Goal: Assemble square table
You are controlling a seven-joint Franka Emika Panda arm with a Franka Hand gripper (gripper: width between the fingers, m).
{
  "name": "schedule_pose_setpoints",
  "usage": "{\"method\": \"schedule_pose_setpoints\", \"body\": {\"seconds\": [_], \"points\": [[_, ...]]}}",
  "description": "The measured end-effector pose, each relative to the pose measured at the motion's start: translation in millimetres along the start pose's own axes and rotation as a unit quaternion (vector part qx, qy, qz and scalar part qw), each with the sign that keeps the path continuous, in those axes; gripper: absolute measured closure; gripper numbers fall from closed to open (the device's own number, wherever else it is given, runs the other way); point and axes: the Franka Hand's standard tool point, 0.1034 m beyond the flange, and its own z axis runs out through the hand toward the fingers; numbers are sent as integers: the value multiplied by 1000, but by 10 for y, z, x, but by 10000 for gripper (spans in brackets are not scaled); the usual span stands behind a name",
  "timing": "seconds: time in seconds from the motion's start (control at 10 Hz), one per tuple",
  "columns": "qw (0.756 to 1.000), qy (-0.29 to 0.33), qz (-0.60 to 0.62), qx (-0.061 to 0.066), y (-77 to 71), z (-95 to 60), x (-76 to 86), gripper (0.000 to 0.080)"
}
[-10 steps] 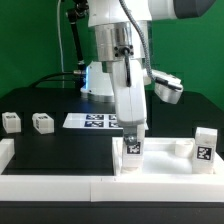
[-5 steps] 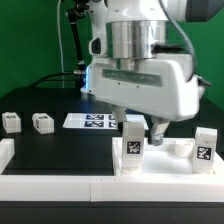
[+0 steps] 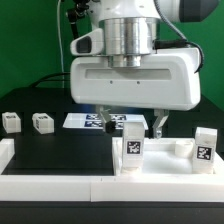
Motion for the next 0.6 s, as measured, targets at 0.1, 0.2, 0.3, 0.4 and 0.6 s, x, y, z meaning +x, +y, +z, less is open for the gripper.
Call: {"method": "schedule_pose_setpoints", "body": {"seconds": [0.1, 0.2, 0.3, 0.4, 0.6], "points": [[999, -13, -30, 5, 49, -15, 48, 150], [998, -17, -62, 6, 39, -4, 85, 150], [996, -17, -88, 4, -5, 26, 64, 150], [993, -13, -116, -1, -78, 57, 27, 150], [990, -14, -138, -7, -199, 86, -46, 150]]}}
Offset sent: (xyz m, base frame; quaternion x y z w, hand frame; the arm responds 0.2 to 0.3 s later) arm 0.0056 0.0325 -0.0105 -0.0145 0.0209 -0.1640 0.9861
